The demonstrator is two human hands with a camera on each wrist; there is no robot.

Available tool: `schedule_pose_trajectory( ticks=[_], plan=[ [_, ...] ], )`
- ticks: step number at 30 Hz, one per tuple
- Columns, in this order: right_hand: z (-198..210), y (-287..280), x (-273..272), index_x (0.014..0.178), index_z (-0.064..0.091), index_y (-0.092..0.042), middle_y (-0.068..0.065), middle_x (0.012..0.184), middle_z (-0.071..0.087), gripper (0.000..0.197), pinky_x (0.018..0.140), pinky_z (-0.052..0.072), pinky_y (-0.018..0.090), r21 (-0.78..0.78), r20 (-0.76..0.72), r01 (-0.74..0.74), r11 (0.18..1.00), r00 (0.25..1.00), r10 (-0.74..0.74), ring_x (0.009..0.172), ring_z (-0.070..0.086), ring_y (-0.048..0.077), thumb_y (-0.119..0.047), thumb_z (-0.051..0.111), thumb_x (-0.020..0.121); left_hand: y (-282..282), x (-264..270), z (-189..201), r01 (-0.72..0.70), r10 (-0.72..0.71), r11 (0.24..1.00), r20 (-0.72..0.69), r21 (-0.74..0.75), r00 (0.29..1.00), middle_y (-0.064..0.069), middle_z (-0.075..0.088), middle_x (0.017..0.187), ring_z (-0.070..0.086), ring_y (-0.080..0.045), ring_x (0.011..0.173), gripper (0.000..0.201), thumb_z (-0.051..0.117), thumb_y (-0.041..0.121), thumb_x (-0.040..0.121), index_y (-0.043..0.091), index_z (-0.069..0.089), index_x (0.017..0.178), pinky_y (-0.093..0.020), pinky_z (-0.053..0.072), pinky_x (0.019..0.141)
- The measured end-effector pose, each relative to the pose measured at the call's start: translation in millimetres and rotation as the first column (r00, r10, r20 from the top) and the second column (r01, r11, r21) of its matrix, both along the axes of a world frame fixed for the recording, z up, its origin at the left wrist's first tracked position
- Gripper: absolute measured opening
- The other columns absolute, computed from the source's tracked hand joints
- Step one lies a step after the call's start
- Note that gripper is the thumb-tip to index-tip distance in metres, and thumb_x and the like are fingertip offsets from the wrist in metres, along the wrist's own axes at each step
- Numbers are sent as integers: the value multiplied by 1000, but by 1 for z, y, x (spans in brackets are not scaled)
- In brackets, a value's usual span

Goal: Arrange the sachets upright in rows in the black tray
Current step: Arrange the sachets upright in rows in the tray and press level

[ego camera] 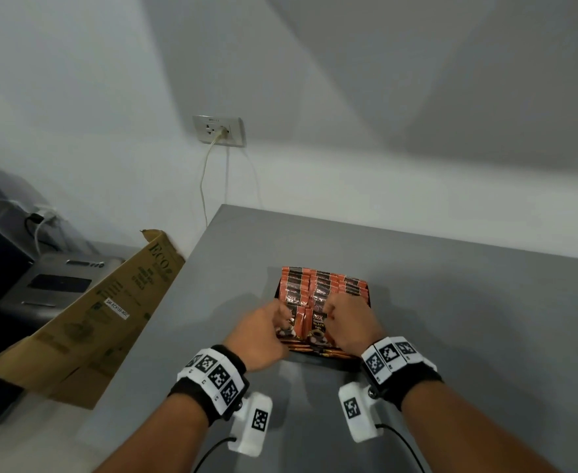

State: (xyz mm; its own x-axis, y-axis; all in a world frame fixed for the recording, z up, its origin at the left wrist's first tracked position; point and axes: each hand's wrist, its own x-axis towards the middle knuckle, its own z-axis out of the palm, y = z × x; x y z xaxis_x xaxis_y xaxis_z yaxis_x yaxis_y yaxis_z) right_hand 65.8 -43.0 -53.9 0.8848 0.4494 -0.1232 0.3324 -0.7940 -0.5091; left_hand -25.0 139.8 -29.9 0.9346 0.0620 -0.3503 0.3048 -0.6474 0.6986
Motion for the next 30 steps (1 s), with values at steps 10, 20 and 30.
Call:
schedule_pose_trajectory(
  ticks=[10,20,30],
  plan=[
    [14,-25,-13,92,70,-24,-12,95,63,11,77,48,19,106,-15,-66,992,998,68,88,59,6,-29,73,82,-7,2,-24,65,-77,992,119,108,990,18,67,94,64,-2,92,35,78,17,75,40,53,86,-30,54,88],
    [14,-45,-37,103,75,-22,-8,103,71,16,67,35,3,-36,-93,-210,977,974,206,85,58,0,-17,63,94,3,15,-5,-76,100,991,233,-111,967,8,73,85,68,-5,77,16,66,12,90,28,68,90,-25,56,74],
    [63,-42,-25,96,68,-15,-5,78,75,14,68,55,23,616,-353,362,700,921,-166,71,71,8,-5,71,88,-17,25,0,-457,547,626,-62,-632,835,-24,65,96,66,-39,86,14,64,14,78,12,56,89,-57,55,86]
  ],
)
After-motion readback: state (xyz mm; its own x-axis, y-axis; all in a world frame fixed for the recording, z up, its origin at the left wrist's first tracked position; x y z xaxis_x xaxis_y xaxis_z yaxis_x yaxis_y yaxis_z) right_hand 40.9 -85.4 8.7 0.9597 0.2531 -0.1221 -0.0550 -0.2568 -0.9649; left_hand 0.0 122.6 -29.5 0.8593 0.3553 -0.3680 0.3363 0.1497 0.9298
